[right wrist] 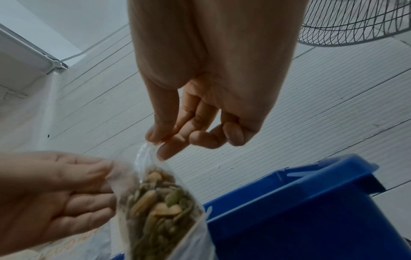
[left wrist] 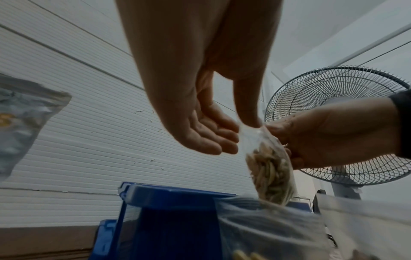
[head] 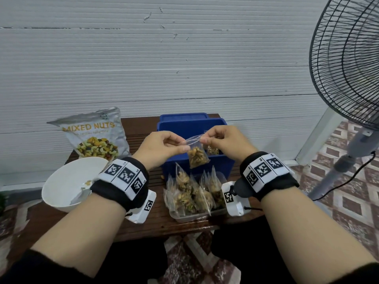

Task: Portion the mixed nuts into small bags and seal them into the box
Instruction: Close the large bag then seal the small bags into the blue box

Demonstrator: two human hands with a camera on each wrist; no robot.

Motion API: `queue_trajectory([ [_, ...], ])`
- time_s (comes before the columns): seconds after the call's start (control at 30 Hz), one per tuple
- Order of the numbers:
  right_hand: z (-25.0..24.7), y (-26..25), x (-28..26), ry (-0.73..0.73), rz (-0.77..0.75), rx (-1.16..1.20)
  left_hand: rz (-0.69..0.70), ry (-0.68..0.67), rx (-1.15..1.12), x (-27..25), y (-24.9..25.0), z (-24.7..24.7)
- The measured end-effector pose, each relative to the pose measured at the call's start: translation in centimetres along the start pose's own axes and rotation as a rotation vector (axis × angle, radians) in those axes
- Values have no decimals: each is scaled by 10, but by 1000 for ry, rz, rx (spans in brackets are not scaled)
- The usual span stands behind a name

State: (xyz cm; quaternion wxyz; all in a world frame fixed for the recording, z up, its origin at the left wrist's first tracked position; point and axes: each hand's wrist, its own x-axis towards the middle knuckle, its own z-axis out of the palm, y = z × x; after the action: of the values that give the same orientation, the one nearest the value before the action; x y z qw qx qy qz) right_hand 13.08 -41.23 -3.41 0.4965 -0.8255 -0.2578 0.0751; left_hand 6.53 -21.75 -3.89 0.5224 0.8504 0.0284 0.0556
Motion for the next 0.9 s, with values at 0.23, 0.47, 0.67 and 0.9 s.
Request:
queue_trajectory([
  [0.23,2,-1,3,36,13,-32,77,56,58,4,0,-5],
  [0.47,6,-4,2,34,-49,-65,80,36,153,8,4,-5],
  [0.67,9,-3,3,7,-79,-54,108,50,172,9,9,-7],
  [0.9,10,-1,5,68,-101,-62,79,2,108,8,9,-5],
])
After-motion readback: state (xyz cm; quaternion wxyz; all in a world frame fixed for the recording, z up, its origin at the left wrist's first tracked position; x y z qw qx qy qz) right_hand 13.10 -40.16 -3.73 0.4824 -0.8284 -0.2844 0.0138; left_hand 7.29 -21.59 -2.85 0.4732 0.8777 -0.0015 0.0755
